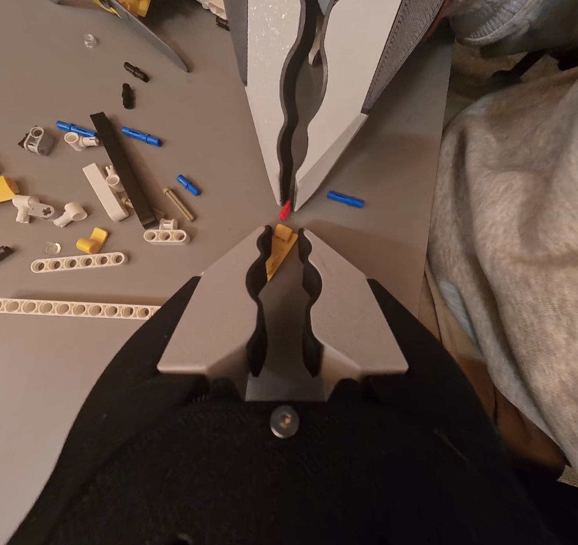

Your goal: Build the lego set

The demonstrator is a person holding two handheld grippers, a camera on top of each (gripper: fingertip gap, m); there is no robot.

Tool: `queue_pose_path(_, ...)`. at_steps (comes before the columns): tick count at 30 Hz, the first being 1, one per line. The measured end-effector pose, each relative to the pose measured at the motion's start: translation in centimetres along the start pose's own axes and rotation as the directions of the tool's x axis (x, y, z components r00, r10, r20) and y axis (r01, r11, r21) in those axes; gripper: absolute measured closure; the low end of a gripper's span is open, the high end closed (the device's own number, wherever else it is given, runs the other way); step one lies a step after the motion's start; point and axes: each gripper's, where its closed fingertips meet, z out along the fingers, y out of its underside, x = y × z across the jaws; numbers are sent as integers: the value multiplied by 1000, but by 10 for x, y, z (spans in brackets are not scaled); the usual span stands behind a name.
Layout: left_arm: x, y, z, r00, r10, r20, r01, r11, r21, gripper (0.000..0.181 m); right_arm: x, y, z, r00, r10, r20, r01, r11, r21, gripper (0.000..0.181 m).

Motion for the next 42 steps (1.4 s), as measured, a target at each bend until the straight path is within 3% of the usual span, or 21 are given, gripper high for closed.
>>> queue_pose_path(7,0,0,1,1000,-5,2,5,1000,0,167,-6,-1,3,998,1,60,3,998,-64,179)
queue_pose_path(16,1,-1,1,1000,-6,-2,6,1000,3,167,-5,0,3,999,9,38,-2,985,-175,179)
queue_pose_path(19,5,-2,1,1000,17,-6,-17,1000,1,152,-5,1,3,1000,-6,24,12,972,-235,179)
queue_pose_path(23,5,-2,-5,999,40,18,-40,999,15,149,-5,2,3,1000,-20,18,24,955,-295,179)
queue_pose_path(26,0,2,-8,998,45,35,-46,999,13,153,-4,1,3,1000,-18,17,22,952,-305,179)
queue_pose_path(30,0,6,-8,998,55,17,-55,998,6,171,-2,0,4,1000,3,22,3,957,-292,179)
queue_pose_path(42,1,6,-8,997,77,3,-77,997,5,172,-4,1,4,994,-47,94,75,946,-317,179)
